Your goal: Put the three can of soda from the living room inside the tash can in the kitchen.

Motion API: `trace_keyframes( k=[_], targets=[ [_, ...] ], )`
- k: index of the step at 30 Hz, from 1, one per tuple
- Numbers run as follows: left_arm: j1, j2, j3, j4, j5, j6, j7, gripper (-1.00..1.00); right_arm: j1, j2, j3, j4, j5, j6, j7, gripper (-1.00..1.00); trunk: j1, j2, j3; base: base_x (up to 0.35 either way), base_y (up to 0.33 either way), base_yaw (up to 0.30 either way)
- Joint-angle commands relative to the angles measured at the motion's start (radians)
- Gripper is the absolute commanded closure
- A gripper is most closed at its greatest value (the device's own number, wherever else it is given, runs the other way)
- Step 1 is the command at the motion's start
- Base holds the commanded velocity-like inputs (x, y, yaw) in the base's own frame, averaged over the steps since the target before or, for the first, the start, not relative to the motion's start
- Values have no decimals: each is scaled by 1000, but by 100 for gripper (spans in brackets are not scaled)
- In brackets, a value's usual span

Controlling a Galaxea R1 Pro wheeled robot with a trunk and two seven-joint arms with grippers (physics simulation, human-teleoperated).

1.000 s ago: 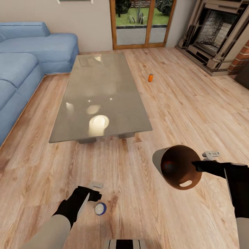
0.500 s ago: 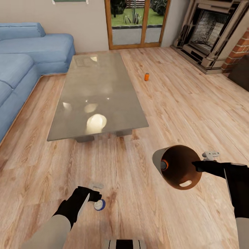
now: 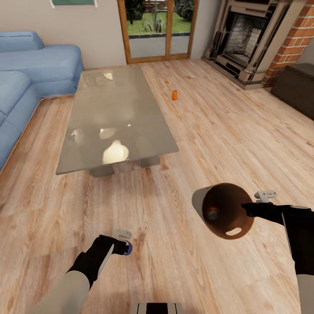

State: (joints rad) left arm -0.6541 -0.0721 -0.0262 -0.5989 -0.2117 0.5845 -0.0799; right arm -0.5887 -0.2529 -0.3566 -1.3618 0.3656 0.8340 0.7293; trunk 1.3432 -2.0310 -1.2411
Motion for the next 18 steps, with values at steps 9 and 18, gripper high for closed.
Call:
trace_keyframes(
  k=[9, 18],
  targets=[
    [0, 0, -3, 0, 0, 0, 1, -100, 0, 2, 2, 1, -17, 5, 2, 100, 0, 0, 0, 116, 90, -5],
    [0, 0, -3, -6, 1, -2, -5, -100, -1, -58, 2, -11, -10, 14, 2, 100, 0, 0, 0, 8, 6, 0]
  ],
)
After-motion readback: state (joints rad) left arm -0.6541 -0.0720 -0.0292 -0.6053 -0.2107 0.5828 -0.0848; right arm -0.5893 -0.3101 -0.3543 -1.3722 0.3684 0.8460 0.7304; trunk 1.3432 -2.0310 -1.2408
